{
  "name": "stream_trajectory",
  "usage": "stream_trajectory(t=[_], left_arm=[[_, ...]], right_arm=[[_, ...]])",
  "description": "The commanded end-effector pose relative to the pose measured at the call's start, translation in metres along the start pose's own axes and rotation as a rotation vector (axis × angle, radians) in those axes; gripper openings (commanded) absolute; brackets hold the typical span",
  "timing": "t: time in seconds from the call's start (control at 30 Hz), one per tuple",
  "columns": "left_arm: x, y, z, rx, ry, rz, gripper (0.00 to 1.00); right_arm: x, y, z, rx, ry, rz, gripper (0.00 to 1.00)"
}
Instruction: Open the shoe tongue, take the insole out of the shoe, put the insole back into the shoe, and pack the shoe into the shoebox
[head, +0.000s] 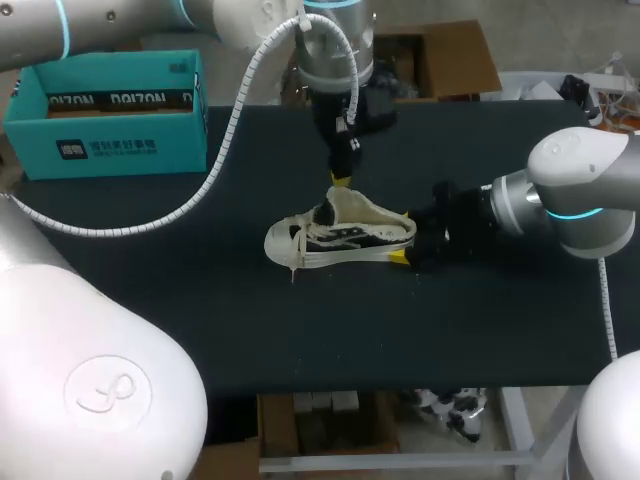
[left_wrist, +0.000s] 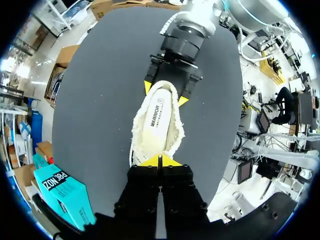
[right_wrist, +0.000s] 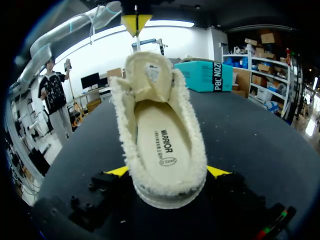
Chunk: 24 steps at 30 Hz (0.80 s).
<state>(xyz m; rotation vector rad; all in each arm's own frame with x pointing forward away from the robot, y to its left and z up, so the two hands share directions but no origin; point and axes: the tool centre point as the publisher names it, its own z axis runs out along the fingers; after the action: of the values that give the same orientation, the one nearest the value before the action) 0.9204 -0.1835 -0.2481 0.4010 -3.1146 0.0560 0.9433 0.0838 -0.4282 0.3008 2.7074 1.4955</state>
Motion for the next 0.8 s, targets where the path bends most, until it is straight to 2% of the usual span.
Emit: stream_trajectory(t=[0.03, 0.17, 0.33, 0.6, 0.8], left_arm=[[-0.006, -0.007, 0.022, 0.007, 0.077, 0.265, 0.0], [-0.004, -0.003, 0.032, 0.1, 0.105, 0.285, 0.0], [0.0, -0.002, 0.046, 0.171, 0.11, 0.262, 0.0], [0.002, -0.011, 0.075, 0.127, 0.11, 0.26, 0.0], [0.002, -0.017, 0.095, 0.094, 0.143, 0.256, 0.0]], right_arm=[[-0.004, -0.006, 0.005, -0.002, 0.001, 0.0, 0.0], [-0.004, -0.006, 0.005, -0.002, 0.001, 0.0, 0.0], [-0.004, -0.006, 0.005, -0.002, 0.001, 0.0, 0.0], [-0.004, -0.006, 0.005, -0.002, 0.001, 0.0, 0.0], [-0.004, -0.006, 0.005, -0.002, 0.001, 0.0, 0.0]])
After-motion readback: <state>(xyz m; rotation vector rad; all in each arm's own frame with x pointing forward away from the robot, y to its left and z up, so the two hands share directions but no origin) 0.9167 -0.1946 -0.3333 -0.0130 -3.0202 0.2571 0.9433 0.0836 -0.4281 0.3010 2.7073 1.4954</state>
